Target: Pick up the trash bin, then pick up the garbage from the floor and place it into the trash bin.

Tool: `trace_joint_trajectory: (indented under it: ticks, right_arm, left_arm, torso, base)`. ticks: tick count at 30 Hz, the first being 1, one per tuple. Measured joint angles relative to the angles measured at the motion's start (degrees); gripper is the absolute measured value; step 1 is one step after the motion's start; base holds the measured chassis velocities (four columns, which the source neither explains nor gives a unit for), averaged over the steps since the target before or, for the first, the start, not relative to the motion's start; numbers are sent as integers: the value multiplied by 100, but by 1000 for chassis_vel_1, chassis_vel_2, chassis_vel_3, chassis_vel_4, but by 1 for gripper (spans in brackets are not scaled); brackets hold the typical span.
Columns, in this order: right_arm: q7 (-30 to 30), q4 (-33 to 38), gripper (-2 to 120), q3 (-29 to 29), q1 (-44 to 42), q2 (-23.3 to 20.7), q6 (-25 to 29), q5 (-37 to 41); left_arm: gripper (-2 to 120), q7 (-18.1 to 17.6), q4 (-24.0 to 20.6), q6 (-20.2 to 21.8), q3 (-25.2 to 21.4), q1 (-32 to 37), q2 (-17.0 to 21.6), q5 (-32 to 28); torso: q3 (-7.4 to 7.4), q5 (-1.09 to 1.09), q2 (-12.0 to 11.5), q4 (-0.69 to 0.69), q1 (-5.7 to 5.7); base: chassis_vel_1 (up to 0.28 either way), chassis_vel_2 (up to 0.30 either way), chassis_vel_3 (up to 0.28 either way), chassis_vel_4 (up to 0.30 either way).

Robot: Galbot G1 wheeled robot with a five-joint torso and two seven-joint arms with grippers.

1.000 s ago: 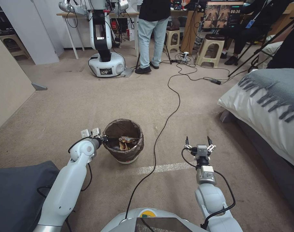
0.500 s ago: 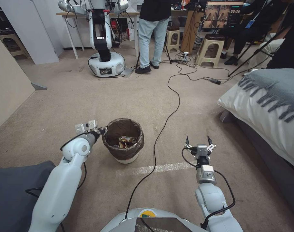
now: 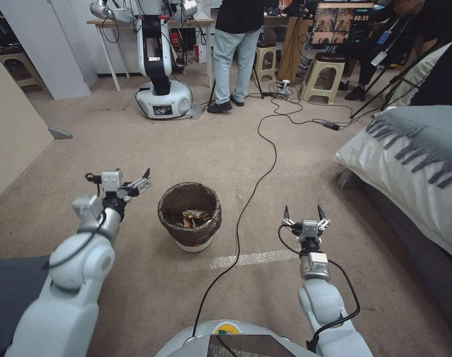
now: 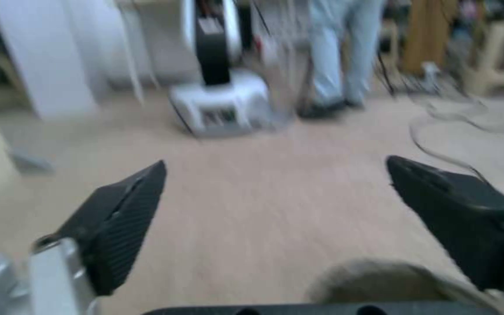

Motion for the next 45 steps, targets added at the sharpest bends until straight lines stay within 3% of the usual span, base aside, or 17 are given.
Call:
trace_joint_trajectory:
  ticks: [2, 3, 4, 5, 6, 7, 9, 14, 19, 45]
  right_arm:
    - [89, -52, 100, 24, -26, 72, 173, -95]
    - [89, -52, 100, 24, -26, 72, 173, -95]
    - [201, -84, 100, 81, -64, 138, 323, -179]
    - [244, -95, 100, 110, -77, 163, 382, -213]
    - [360, -134, 100, 228, -123, 248, 593, -322]
    - [399, -150, 100, 278, -162, 276, 701, -365]
    - [402, -151, 100, 282, -167, 277, 711, -370]
    - [386, -269, 100, 377, -386, 344, 1283, -571]
    - [291, -309, 100, 396, -434, 358, 1553, -616]
    - [219, -280, 100, 425, -402, 350, 1622, -645]
  left_arm:
    - [99, 60, 252, -872, -7, 406, -398, 804]
    - [99, 60, 252, -872, -7, 406, -398, 804]
    - [100, 59, 562, -1399, 0, 631, -627, 1214]
    - [100, 63, 675, -1574, 0, 705, -694, 1334]
    - [100, 45, 1044, -2118, 0, 950, -861, 1640]
    - [100, 10, 1212, -2375, 24, 1107, -924, 1677]
    - [100, 3, 1240, -2422, 30, 1139, -935, 1679]
    - [100, -172, 1754, -3393, 21, 1680, -1047, 1702]
    - [100, -199, 1773, -3631, -32, 1704, -1016, 1841]
    - [100, -236, 1667, -3511, -35, 1609, -1002, 1796]
  torso:
    - [0, 3, 0, 1, 0]
    - [0, 3, 0, 1, 0]
    - [0, -1, 0, 2, 0]
    - [0, -2, 0, 0, 0]
    - [0, 0, 0, -1, 0]
    - [0, -1, 0, -2, 0]
    - [0, -1, 0, -2, 0]
    - [0, 0, 0, 0, 0]
    - [0, 1, 0, -1, 0]
    - [1, 0, 0, 0, 0]
  base:
    - [0, 0, 0, 0]
    - [0, 0, 0, 0]
    - [0, 0, 0, 0]
    - [0, 0, 0, 0]
    - [0, 0, 0, 0]
    - [0, 0, 0, 0]
    - [0, 0, 0, 0]
    - [0, 0, 0, 0]
    - [0, 0, 0, 0]
    - [0, 0, 0, 0]
